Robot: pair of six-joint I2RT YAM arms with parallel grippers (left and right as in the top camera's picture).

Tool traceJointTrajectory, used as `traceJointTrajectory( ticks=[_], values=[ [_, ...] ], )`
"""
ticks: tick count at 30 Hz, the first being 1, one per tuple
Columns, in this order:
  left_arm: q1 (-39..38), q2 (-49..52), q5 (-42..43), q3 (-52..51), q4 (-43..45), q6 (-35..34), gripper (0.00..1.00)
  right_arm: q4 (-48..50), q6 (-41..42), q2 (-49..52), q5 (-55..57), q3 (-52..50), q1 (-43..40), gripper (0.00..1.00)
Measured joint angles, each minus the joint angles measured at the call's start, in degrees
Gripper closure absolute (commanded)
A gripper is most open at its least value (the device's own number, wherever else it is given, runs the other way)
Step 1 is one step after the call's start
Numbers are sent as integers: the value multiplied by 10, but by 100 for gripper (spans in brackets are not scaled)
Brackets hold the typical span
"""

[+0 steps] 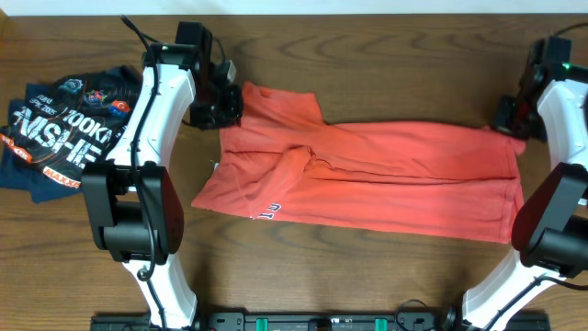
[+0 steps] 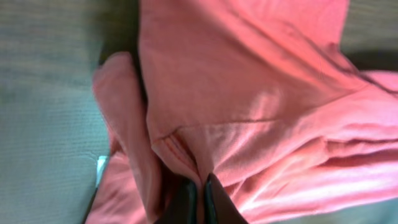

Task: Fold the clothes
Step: 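Pull both far corners toward the robot, folding the far half over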

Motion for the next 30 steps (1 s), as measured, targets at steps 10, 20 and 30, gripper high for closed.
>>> traceJointTrajectory(
  ticks=[10, 20, 30],
  values=[
    [0, 0, -18, 0, -111, 1, 94, -144, 0, 0, 7, 0, -48, 99],
    [0, 0, -20, 0, -160, 1, 94, -175, 0, 0, 2, 0, -61, 96],
    [0, 0, -20, -24, -215, 8, 94, -142, 0, -1, 4, -91, -61, 95]
  ],
)
